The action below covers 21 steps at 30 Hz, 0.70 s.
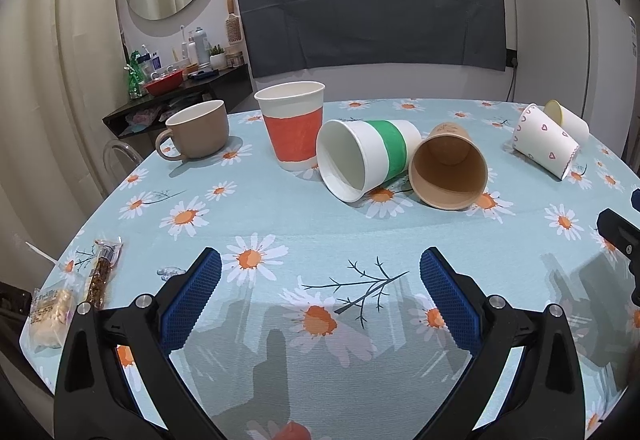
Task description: Flip cup upside down
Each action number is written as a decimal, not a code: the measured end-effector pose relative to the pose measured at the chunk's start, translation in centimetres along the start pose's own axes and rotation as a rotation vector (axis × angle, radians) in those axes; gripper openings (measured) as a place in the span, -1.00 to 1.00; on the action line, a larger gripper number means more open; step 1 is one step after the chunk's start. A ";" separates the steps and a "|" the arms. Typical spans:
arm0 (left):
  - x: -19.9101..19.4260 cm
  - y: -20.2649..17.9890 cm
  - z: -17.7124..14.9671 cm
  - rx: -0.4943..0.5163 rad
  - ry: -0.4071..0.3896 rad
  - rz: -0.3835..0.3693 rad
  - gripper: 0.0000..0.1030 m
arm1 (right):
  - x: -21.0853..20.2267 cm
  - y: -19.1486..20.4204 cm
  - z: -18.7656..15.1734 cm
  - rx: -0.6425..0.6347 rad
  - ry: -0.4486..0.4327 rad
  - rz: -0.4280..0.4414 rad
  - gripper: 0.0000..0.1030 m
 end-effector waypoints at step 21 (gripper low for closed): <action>0.7 0.1 -0.2 -0.010 0.036 0.009 0.89 | -0.1 0.0 0.1 -0.010 -0.001 -0.001 0.85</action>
Point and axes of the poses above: each gripper's, at about its wrist camera, not at the fingertips, and x roughly the way its jaws point, y to its left, z to its top, the point moved 8 cm from there along x, roughly the way its jaws point, and after that the axes turned 15 degrees about -x, right-handed, at the moved point
